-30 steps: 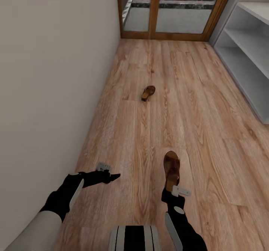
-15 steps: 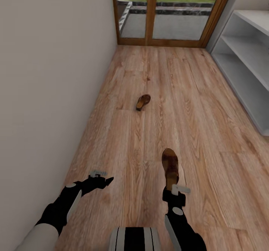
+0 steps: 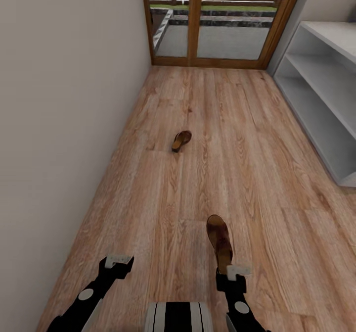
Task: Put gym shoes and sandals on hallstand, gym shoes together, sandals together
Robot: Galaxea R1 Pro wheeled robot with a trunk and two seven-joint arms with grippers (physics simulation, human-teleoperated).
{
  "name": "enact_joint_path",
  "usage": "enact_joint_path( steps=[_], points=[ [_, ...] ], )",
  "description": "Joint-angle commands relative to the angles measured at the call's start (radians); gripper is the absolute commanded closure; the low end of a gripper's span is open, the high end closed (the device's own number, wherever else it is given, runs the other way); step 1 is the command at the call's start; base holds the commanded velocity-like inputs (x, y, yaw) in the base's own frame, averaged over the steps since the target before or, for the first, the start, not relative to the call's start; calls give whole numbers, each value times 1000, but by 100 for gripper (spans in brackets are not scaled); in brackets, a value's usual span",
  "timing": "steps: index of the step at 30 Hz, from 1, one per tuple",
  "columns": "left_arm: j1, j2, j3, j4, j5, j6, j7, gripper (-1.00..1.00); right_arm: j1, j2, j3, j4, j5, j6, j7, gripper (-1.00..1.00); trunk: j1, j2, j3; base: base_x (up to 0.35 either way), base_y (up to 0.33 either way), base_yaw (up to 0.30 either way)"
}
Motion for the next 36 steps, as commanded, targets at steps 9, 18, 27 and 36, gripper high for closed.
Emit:
enact_joint_path(
  steps=[9,18,27,36],
  points=[
    [30,2,1,9,5,-48,3,-100,0,-52,-3,11,5,-43,36,100,0,0,14,0,-11,0],
    [42,6,2,10,8,-53,4,-100,0,-71,-3,14,6,-80,39,100,-2,1,37,0,0,0],
    [62,23,3,12,11,-55,123,-100,0,-72,-5,11,6,-82,38,100,-6,3,72,0,0,0],
    [100,26,4,48,13,-123,191,-100,4,-117,-4,19,7,-111,21,100,-10,5,115,0,0,-17]
  ],
)
